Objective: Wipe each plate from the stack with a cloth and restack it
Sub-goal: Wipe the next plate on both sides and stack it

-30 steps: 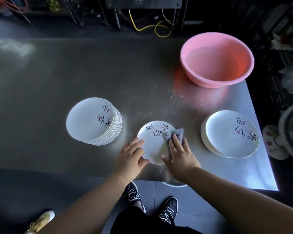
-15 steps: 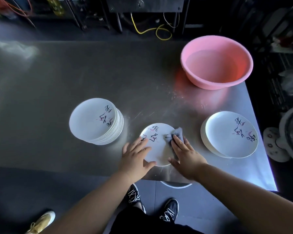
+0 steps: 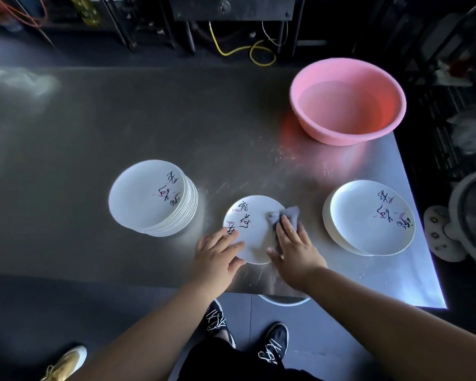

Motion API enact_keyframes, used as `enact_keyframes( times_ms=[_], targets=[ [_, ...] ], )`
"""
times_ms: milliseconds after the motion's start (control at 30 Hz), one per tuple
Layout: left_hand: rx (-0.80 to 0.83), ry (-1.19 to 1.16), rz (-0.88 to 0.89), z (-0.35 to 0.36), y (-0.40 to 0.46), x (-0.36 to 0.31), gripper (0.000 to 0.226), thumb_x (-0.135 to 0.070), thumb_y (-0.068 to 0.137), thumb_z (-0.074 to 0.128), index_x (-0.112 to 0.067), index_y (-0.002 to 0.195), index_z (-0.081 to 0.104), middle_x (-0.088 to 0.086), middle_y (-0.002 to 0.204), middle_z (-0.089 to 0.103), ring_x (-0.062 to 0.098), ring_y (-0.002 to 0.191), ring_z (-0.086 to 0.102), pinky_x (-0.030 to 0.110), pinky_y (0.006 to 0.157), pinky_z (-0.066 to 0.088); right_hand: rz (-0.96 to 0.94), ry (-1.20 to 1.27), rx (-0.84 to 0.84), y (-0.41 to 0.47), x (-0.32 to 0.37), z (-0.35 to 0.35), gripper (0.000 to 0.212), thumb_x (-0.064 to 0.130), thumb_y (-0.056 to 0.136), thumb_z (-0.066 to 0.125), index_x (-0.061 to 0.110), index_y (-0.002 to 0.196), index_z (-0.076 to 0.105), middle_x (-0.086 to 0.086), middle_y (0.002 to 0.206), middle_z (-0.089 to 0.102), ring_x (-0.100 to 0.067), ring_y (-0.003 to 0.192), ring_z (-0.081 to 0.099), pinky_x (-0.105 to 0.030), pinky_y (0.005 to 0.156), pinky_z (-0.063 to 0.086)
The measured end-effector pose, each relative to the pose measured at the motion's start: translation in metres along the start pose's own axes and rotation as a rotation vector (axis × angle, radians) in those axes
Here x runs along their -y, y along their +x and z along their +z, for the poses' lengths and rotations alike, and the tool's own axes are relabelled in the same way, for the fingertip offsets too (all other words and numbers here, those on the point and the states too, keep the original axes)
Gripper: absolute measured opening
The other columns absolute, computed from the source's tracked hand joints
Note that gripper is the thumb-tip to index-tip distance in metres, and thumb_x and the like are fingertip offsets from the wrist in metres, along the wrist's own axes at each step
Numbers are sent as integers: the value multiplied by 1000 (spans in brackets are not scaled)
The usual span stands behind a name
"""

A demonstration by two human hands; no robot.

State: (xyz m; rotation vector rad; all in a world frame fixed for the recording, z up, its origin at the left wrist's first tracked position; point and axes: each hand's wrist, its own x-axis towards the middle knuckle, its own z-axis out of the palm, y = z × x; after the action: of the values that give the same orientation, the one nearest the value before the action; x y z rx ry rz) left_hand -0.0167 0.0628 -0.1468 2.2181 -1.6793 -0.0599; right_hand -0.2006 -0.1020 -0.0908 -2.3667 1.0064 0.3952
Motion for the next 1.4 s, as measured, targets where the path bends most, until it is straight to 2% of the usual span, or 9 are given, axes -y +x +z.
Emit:
enact_keyframes(
  times_ms=[133,333,500,633,733,800,967,1233,1400],
  targets=[
    [19,15,-85,3,-4,-13,33,-52,91,59,-34,115,72,-11,142,63,22,135,52,46,102,39,-37,4,-29,8,-10,-3,78,58,106,37,26,169,2,20,172,-19,-21,161,-16,-42,131,13],
    [51,33,-71,-9,3,-38,41,-68,71,73,-31,90,70,-13,106,61,19,112,59,42,91,34,-59,-78,58,-38,-6,17,88,70,101,28,22,168,-2,9,174,-18,-24,161,-16,-40,132,5],
    [56,28,-22,-11,-3,-18,37,-54,84,64,-37,117,72,-17,138,61,10,140,48,46,101,35,-140,-85,25,3,-32,-24,75,60,106,36,29,168,8,19,174,-9,-22,162,2,-40,130,18],
    [19,33,-29,0,-4,-18,28,-37,92,58,-38,113,76,-20,131,66,9,132,53,39,96,31,-54,-23,6,3,-18,-10,81,62,104,33,25,168,3,16,174,-16,-26,162,-3,-47,128,24],
    [-13,-7,-46,2,-1,-22,24,-33,86,70,-38,108,76,-21,125,67,10,127,57,38,93,32,24,-17,52,-31,6,25,96,72,94,15,14,167,-7,2,173,-25,-32,160,-18,-47,132,9],
    [-34,-27,-42,1,0,-22,24,-33,84,73,-38,107,77,-20,124,69,11,124,59,38,92,34,40,-18,84,-42,12,32,94,72,98,17,16,166,-12,3,172,-27,-32,159,-22,-46,132,4],
    [-41,12,-28,1,2,-23,24,-38,91,60,-40,107,78,-19,118,69,15,114,60,36,90,35,-3,-4,-45,0,-7,2,78,60,107,32,20,169,6,8,175,-13,-30,161,-12,-44,132,4],
    [3,-48,-93,2,4,-35,25,-46,85,75,-38,109,75,-21,112,65,16,103,60,36,88,36,-14,-42,20,-42,9,40,80,57,107,25,17,167,-10,3,172,-27,-32,159,-24,-44,132,11],
    [26,-40,-101,1,9,-40,29,-52,87,66,-38,111,74,-18,104,64,16,101,59,39,81,39,-51,-46,-138,-6,-3,24,70,51,106,24,20,168,16,2,176,1,-36,161,-3,-51,130,17]
  ],
)
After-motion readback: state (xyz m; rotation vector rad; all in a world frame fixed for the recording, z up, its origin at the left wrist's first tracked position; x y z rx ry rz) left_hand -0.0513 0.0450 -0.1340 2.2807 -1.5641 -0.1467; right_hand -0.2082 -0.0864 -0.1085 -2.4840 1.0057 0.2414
